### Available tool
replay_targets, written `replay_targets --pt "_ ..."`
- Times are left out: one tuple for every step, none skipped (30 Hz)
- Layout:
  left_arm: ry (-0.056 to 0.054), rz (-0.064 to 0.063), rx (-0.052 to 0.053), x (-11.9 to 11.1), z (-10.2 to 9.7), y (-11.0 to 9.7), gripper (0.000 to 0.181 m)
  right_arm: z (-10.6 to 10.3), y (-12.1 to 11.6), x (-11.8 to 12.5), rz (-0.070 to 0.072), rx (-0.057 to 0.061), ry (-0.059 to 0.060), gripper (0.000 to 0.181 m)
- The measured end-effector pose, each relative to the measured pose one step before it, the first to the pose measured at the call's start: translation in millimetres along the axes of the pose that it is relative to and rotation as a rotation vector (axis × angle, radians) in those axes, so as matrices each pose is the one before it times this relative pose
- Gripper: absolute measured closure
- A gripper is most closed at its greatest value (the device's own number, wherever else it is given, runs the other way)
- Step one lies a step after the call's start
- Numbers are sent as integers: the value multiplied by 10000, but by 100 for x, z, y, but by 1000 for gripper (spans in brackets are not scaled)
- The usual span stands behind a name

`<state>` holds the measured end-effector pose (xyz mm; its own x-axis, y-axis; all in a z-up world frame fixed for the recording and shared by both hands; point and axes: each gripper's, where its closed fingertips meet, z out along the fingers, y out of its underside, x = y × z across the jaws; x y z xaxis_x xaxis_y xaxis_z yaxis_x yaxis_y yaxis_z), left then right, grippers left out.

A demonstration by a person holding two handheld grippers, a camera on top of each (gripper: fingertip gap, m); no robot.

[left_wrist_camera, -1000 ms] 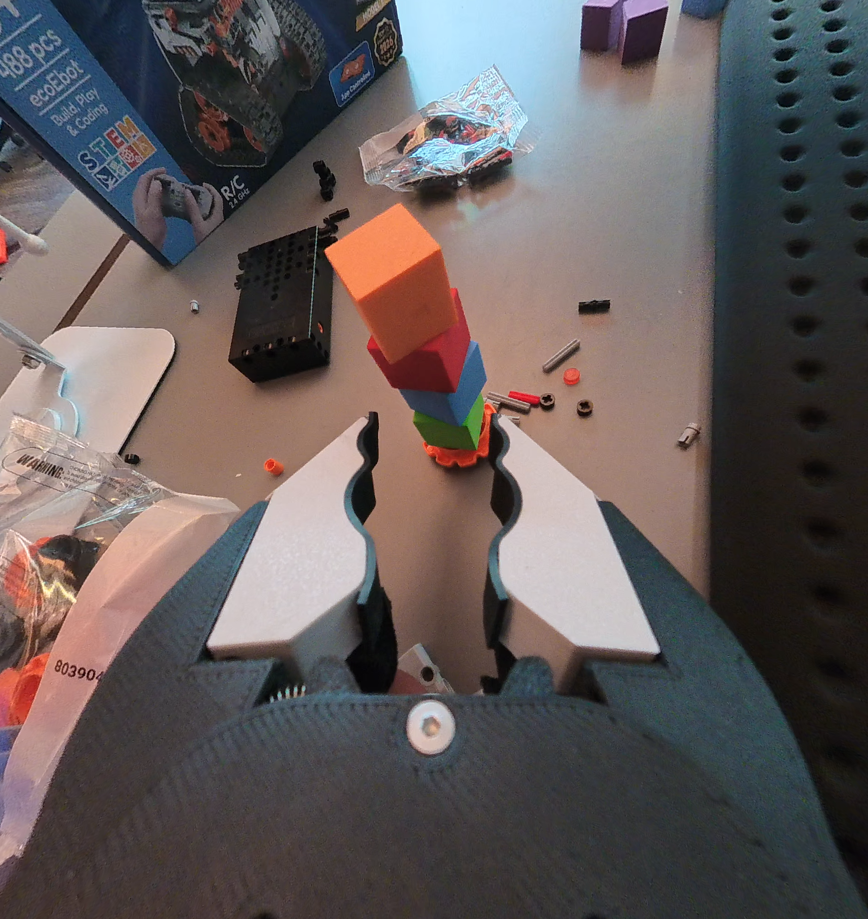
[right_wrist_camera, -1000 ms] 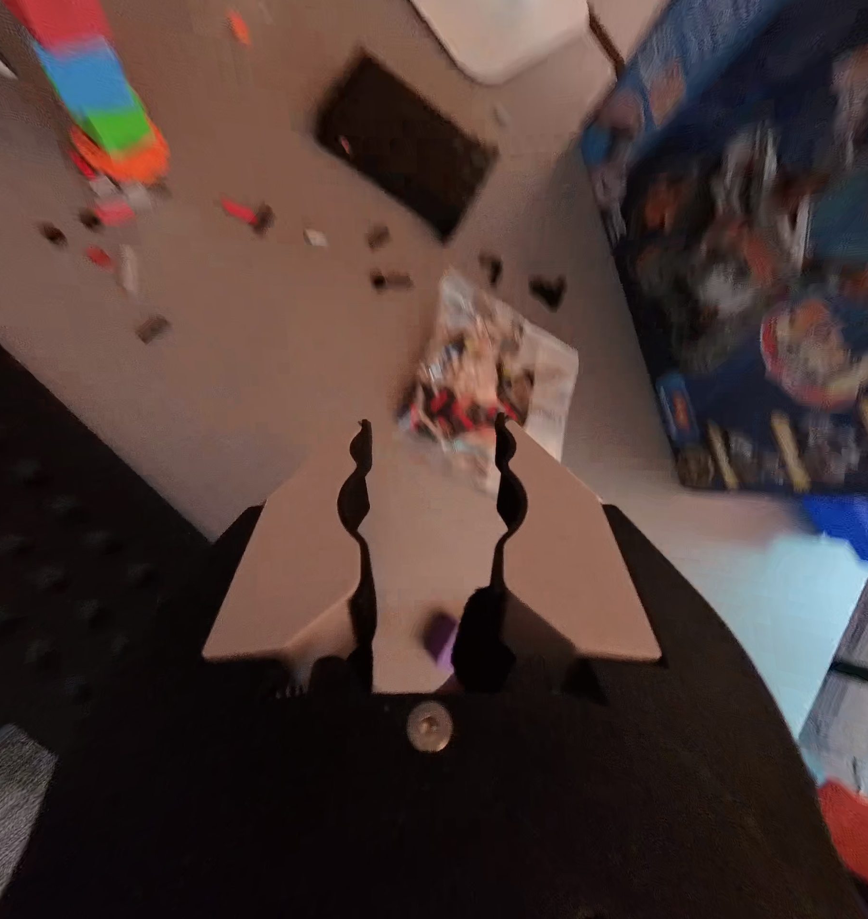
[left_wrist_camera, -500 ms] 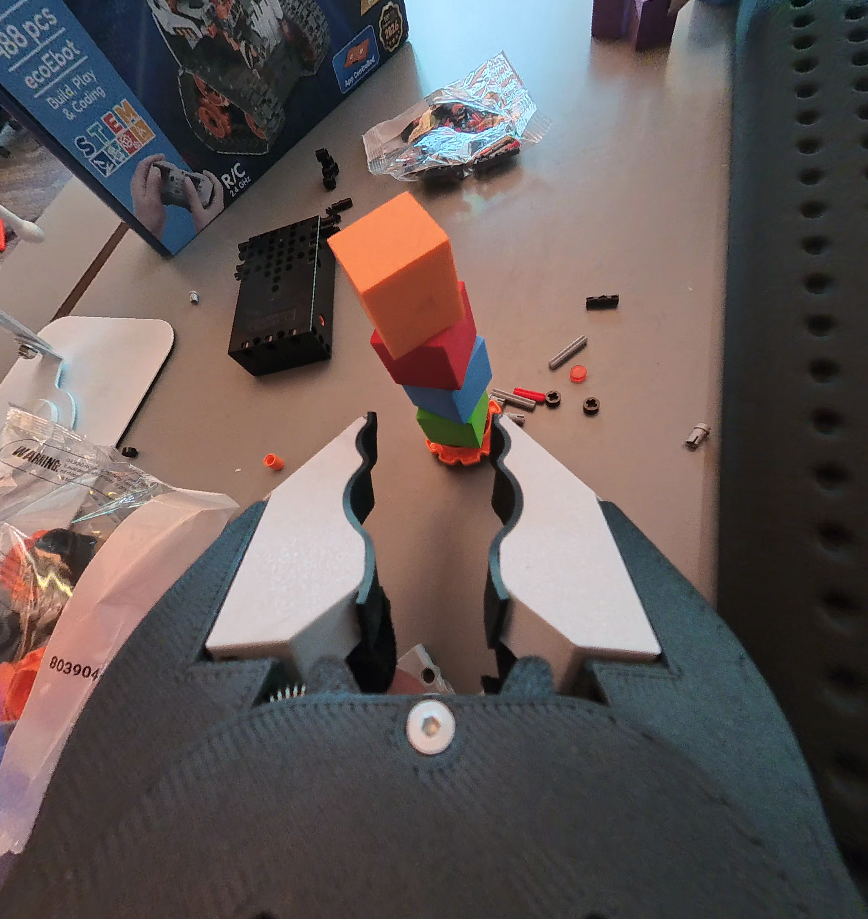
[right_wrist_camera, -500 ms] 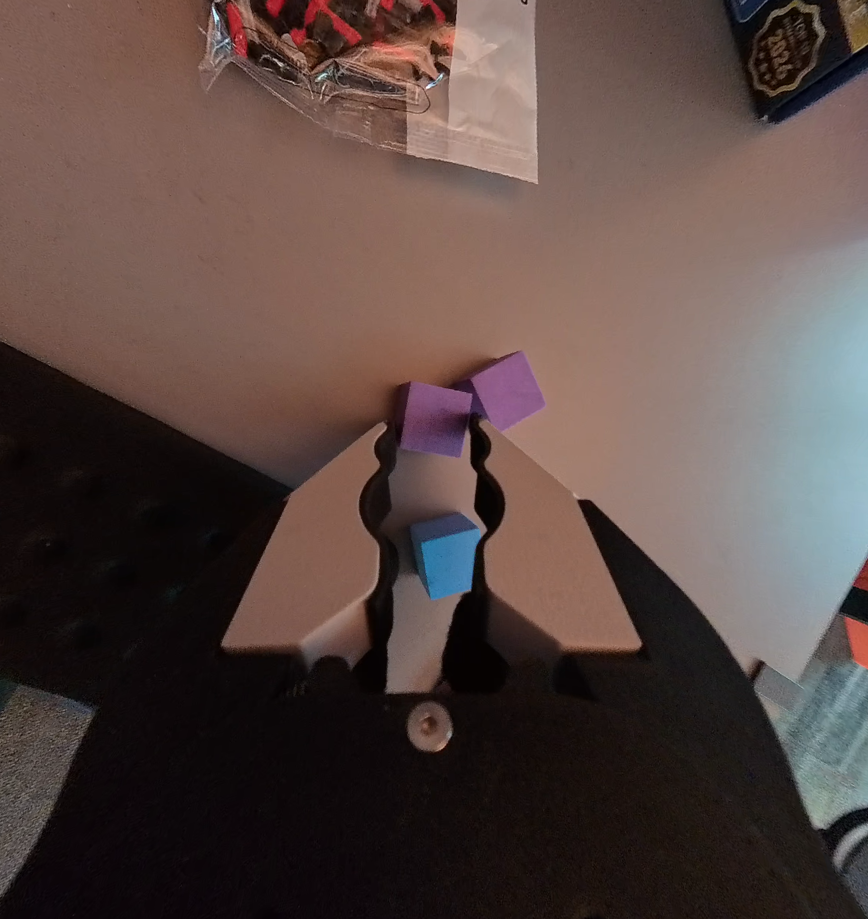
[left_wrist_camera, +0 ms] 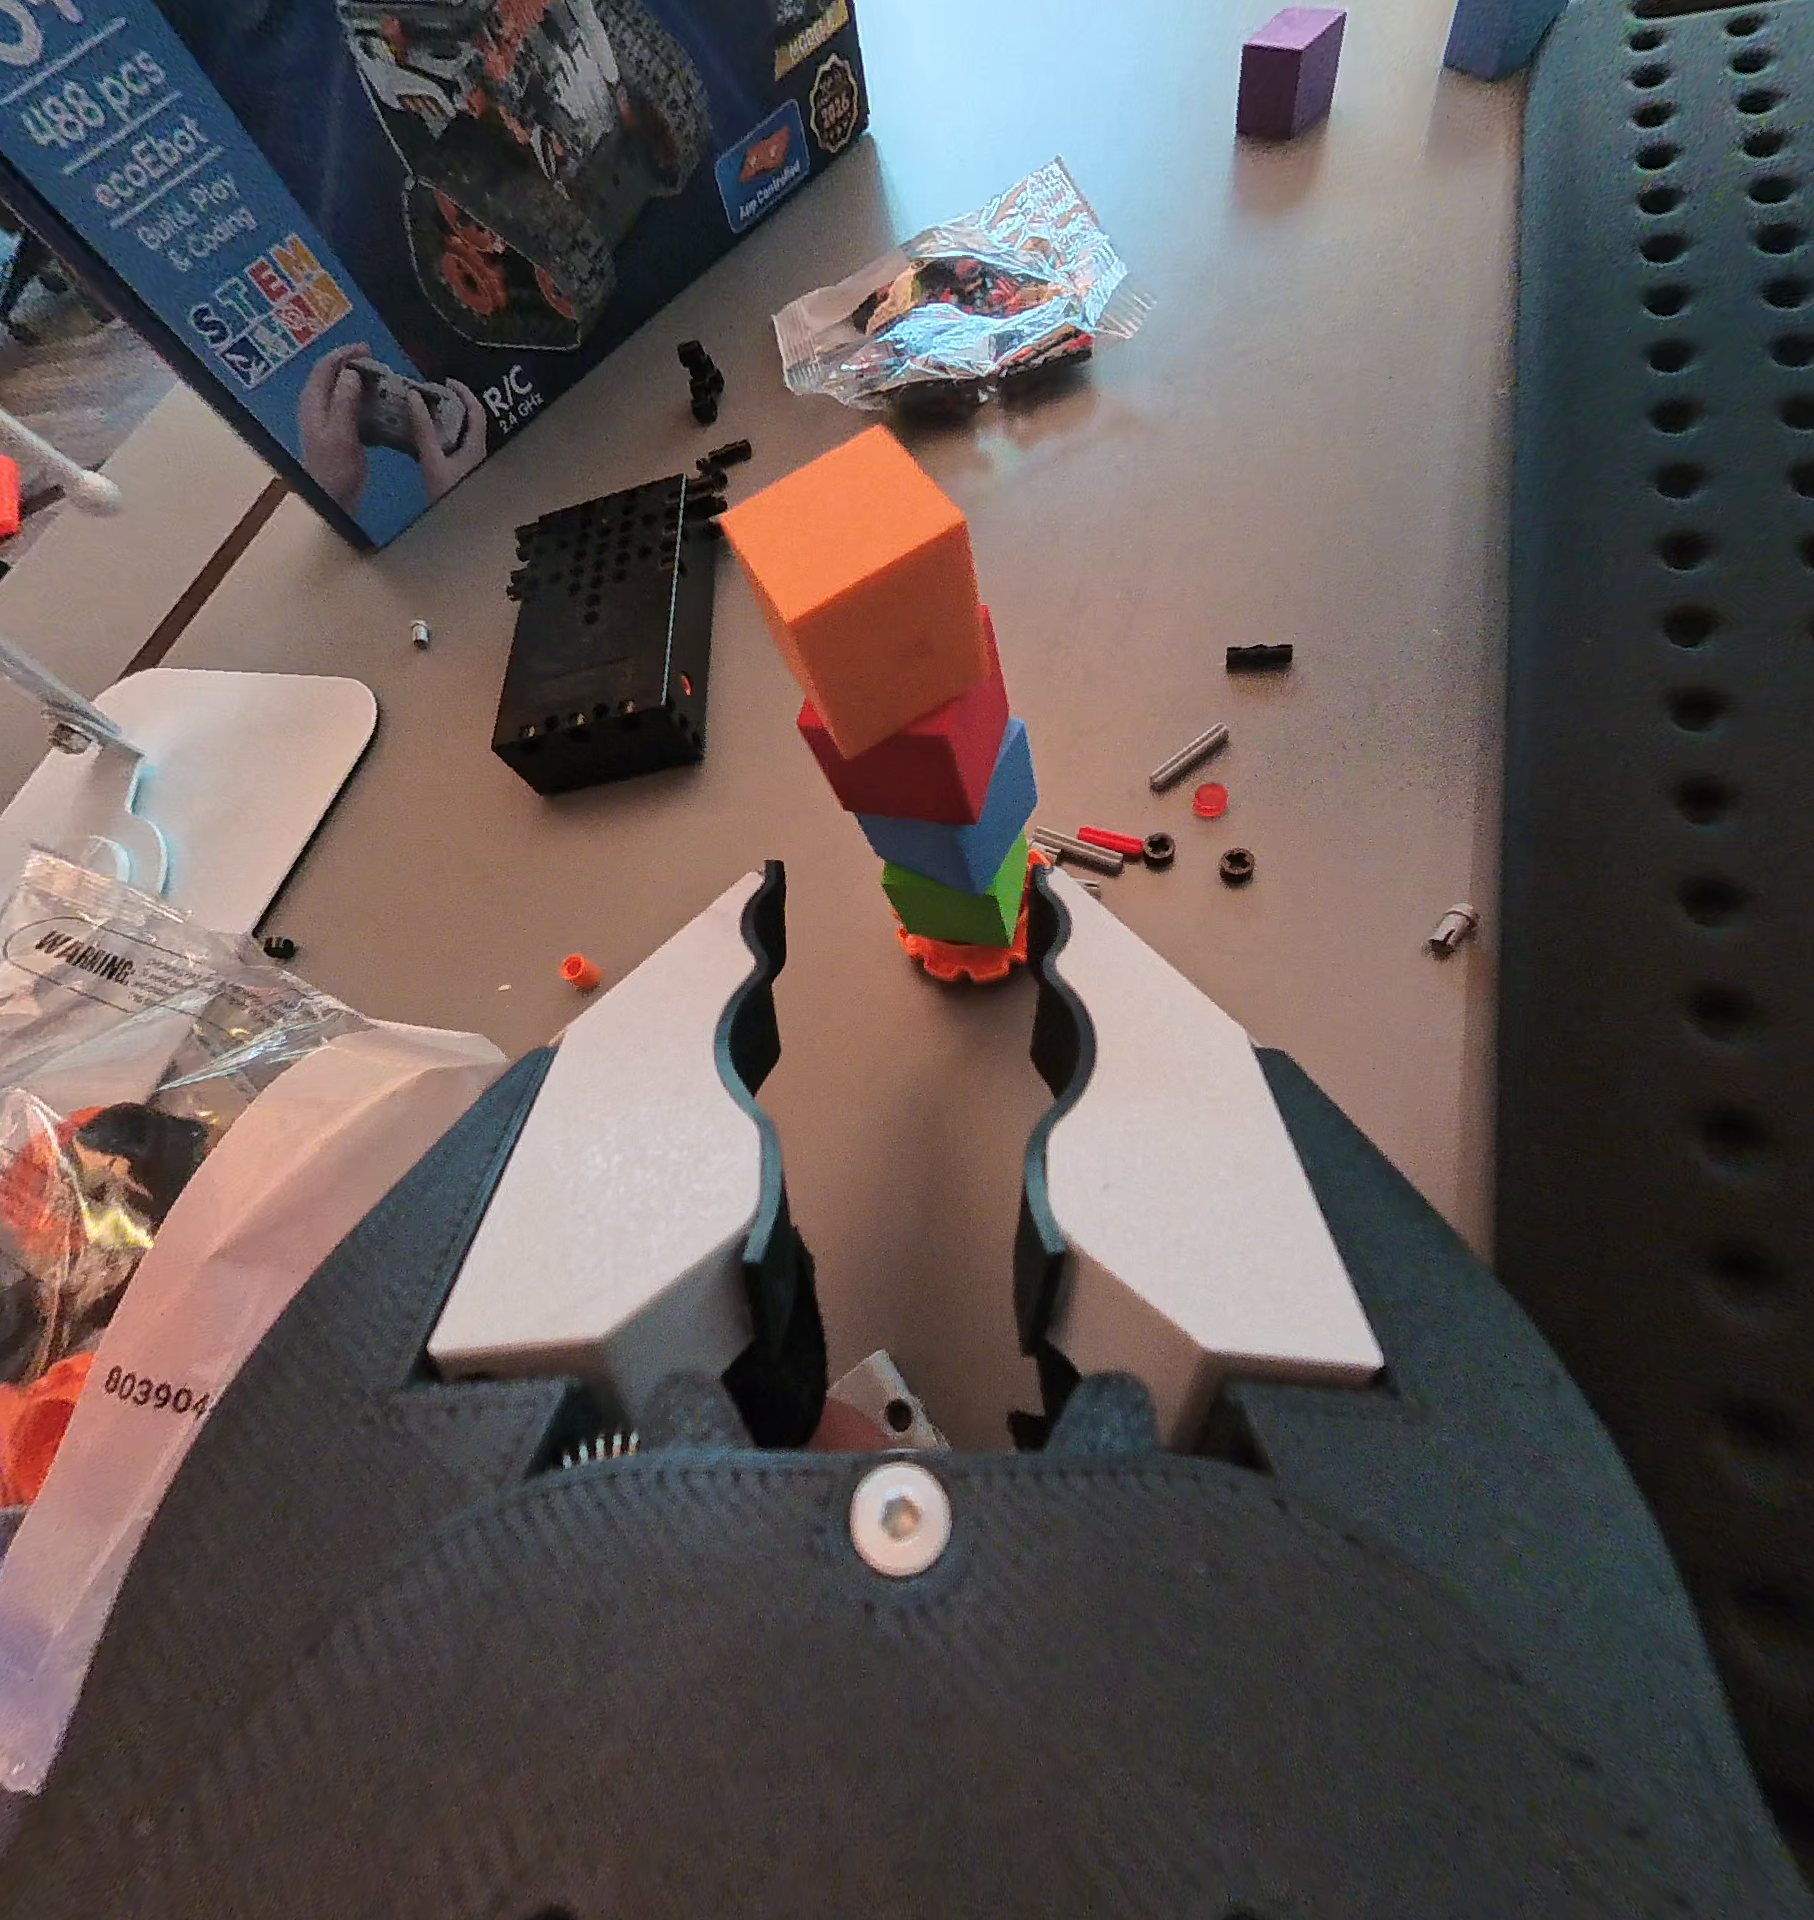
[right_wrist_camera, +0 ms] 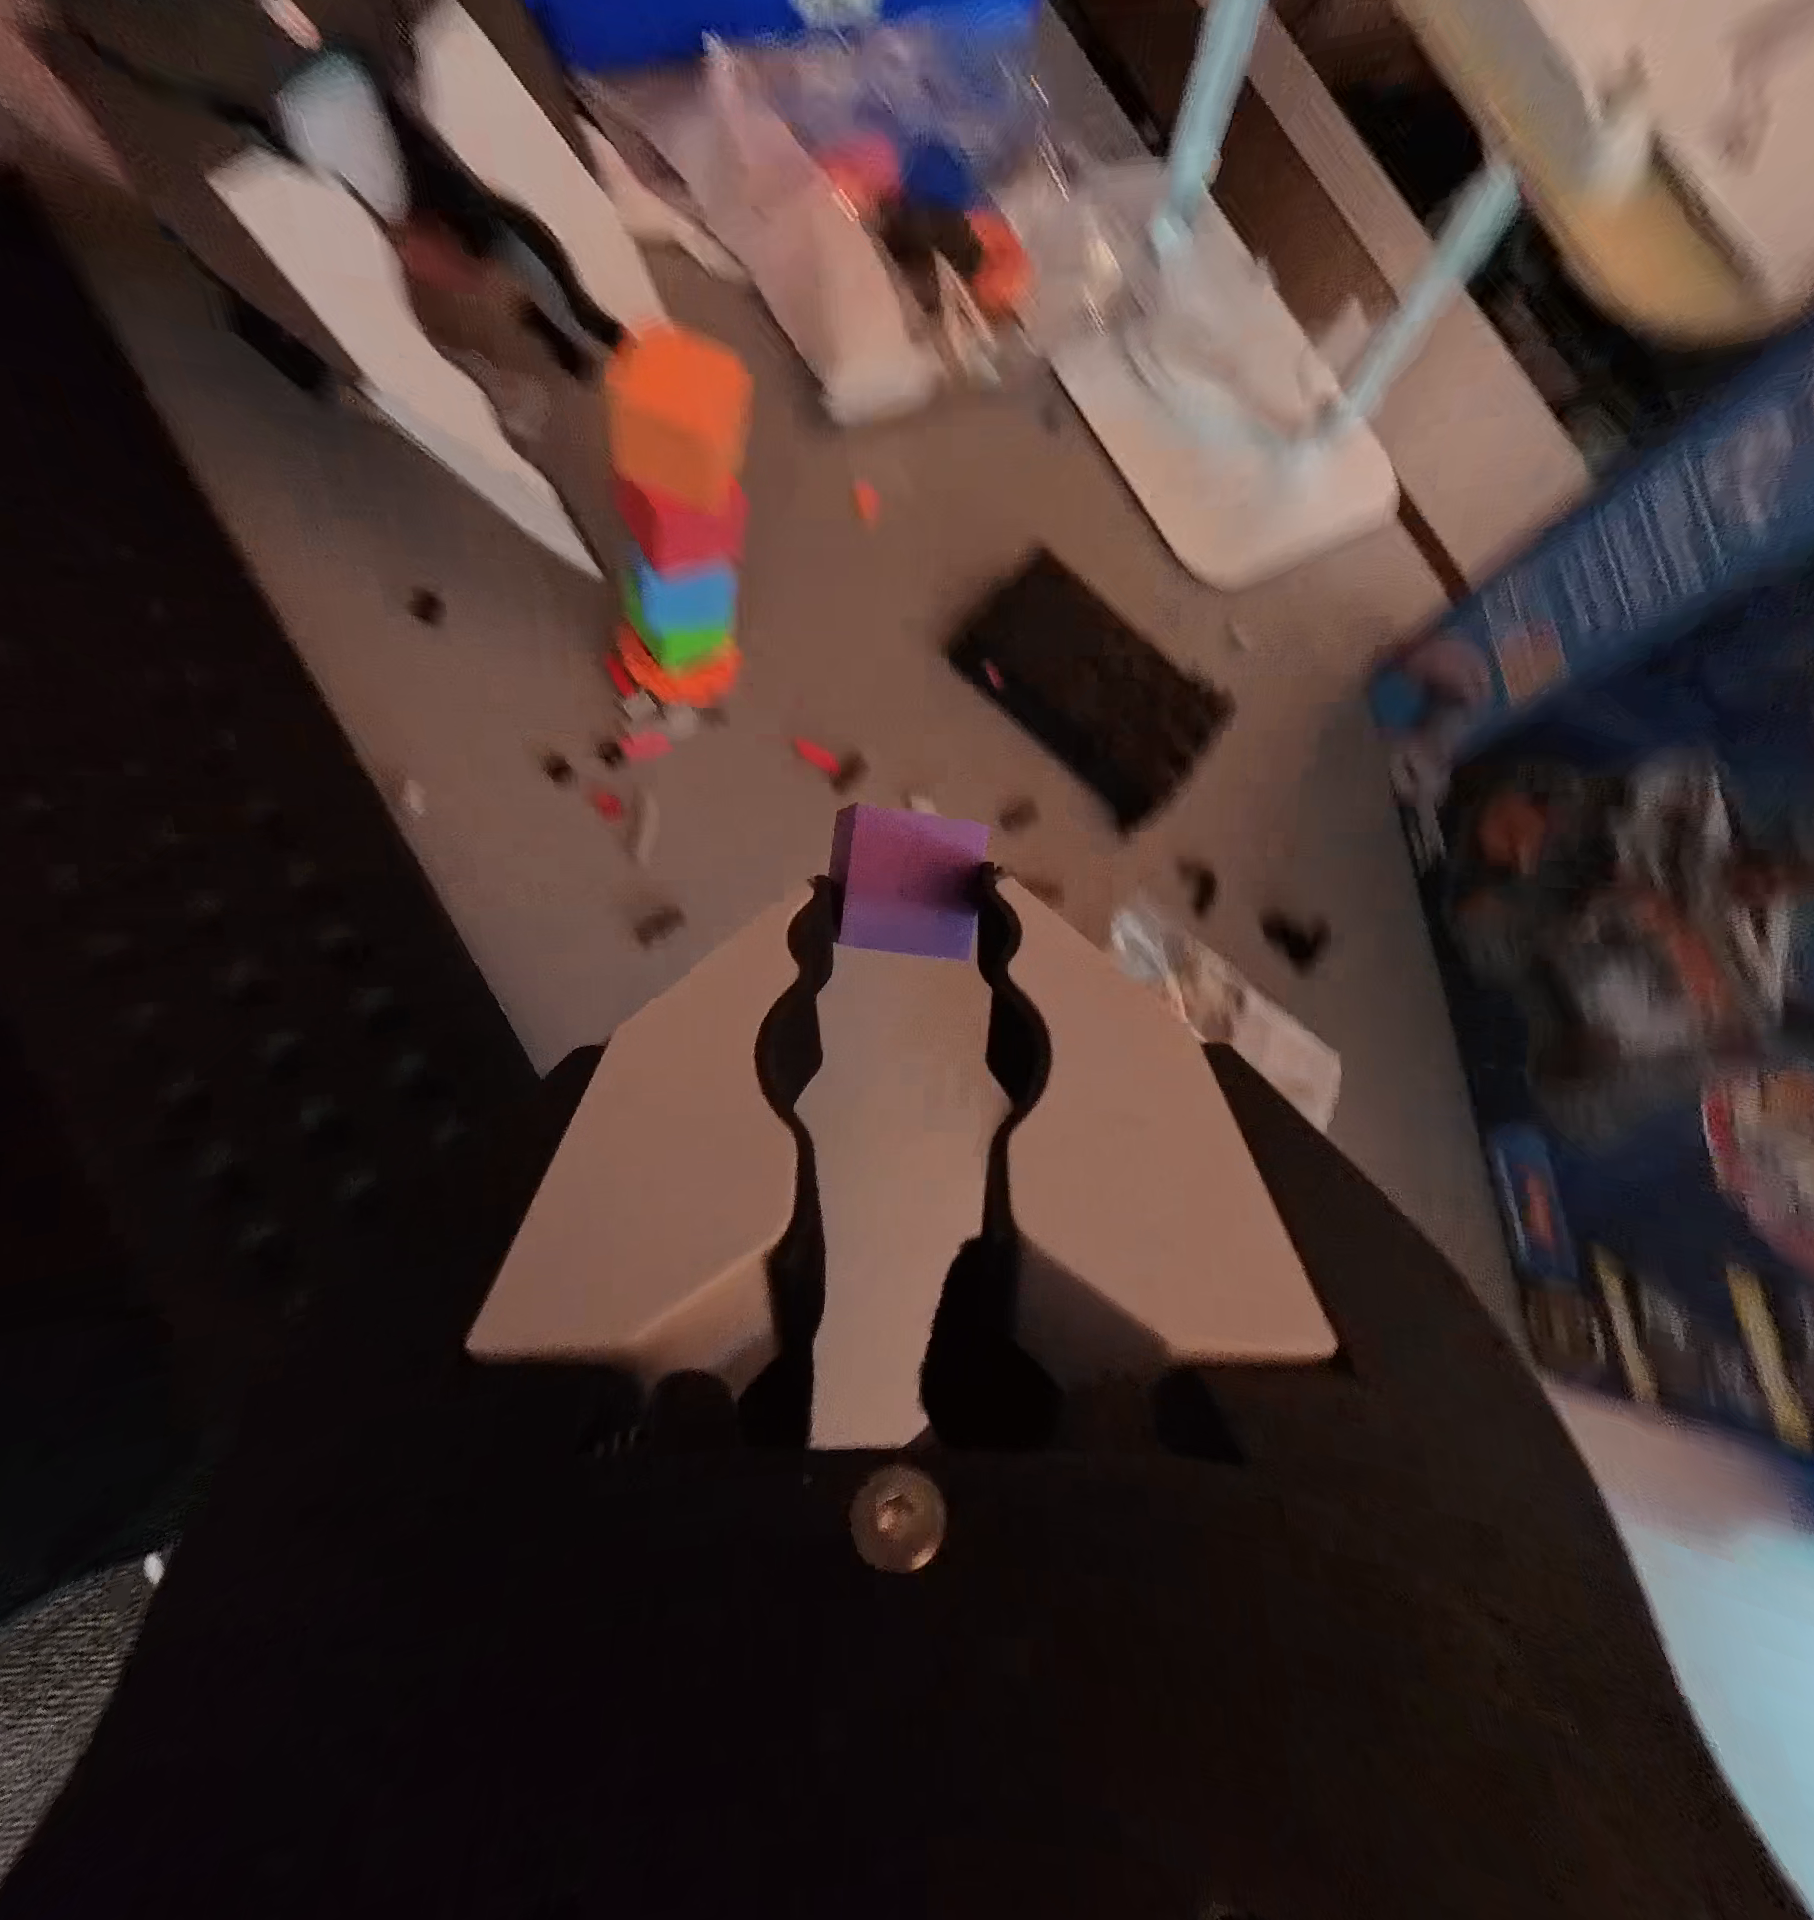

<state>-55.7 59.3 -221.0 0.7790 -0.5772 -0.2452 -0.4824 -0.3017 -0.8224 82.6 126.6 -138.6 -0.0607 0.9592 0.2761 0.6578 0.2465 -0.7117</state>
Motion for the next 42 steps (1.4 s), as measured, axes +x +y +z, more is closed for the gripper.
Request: replay_targets --pt "0 -18 35 -32 -42 -31 136 633 -2044 -942 -387 252 -356 155" --pt "1 -9 28 -3 -25 -32 136 701 -1815 -803 -361 174 -326 155" --pt "10 6 14 19 -17 -6 136 736 -1589 -652 -319 113 -300 155" --pt "14 16 1 31 6 0 136 734 -1384 -509 -278 80 -280 155" --pt "8 27 -17 36 12 32 136 733 -1131 -335 -210 41 -257 155" --pt "-1 37 -23 32 16 31 136 742 -802 -144 -142 -44 -209 155" --pt "1 31 -8 25 -6 21 136 736 -473 49 -113 -142 -134 155" --pt "8 9 15 25 -18 -34 136 675 -287 165 -82 -163 -79 155" --pt "2 -3 30 -6 -42 -49 136 611 -205 119 -15 -126 -119 155" --pt "-5 -3 25 -23 -49 -37 136 536 -201 -2 22 -73 -183 155" --pt "-6 1 13 -30 -45 -14 136 469 -178 -65 2 -54 -176 155" --pt "0 -3 2 -26 -27 11 136 413 -102 -38 -29 -75 -111 155" --pt "1 1 4 -11 -25 15 136 342 -29 -5 -37 -108 -58 155" --pt "9 3 4 7 -20 9 136 308 15 18 -38 -115 -29 155" --pt "10 1 -1 -3 -9 12 136 257 40 31 -37 -106 -10 155" --pt "7 6 -6 8 1 17 136 209 49 91 -21 -98 21 155" --pt "10 5 -5 14 1 16 136 168 71 124 0 -93 38 155" --pt "9 1 -9 19 16 21 136 142 106 92 2 -99 12 155" --pt "4 4 -9 13 3 16 136 125 149 16 1 -107 -23 155" --pt "4 4 -7 9 17 19 136 129 135 33 -7 -94 -12 155" --pt "4 -1 -5 8 8 0 136 112 4 -29 -20 -20 -37 154" --pt "2 -2 -4 1 10 11 136 99 -83 -179 -7 33 -125 154" --pt "0 -6 -7 -4 9 28 136 79 -42 -183 -3 19 -109 152" --pt "4 -8 -11 -3 13 31 136 -11 56 57 4 -19 46 149" --pt "-5 1 -13 -11 4 23 136 -161 96 262 31 13 182 144" --pt "-9 2 -4 -6 -5 17 136 -391 51 290 72 128 189 141" --pt "-5 -4 9 -18 -20 -16 136 -615 38 241 127 225 143 141" --pt "-4 -5 9 -17 -19 -17 136 -815 103 276 161 272 153 141" --pt "1 -1 3 -1 -3 -13 136 -981 253 400 190 245 204 140" --pt "0 7 -6 1 -5 -5 136 -1115 460 610 224 166 303 140" --pt "-3 10 -8 3 3 1 136 -1198 700 804 254 92 414 140" --pt "-2 9 -4 16 -15 -7 136 -1228 1022 905 280 3 455 141" --pt "0 12 1 17 -18 3 136 -1152 1434 895 252 -116 418 141" --pt "2 12 -3 21 -3 -15 136 -1025 1846 888 220 -228 365 140" --pt "4 17 -7 25 -7 -23 136 -877 2184 1064 287 -316 393 140" --pt "-14 23 -1 0 -3 -46 136 -688 2381 1319 394 -373 443 139" --pt "-15 15 9 -1 -25 -52 136 -466 2514 1367 422 -414 403 138" --pt "-7 3 12 0 -18 -41 136 -232 2613 1406 392 -468 381 135" --pt "-8 5 5 -3 -5 -17 136 -28 2604 1490 347 -504 402 133" --pt "-3 2 -11 -7 17 13 135 173 2493 1359 329 -493 298 132" --pt "-5 -1 -21 -25 25 35 135 359 2318 1041 338 -469 110 132" --pt "-11 -4 -19 -23 31 27 135 440 2066 805 288 -434 16 132"
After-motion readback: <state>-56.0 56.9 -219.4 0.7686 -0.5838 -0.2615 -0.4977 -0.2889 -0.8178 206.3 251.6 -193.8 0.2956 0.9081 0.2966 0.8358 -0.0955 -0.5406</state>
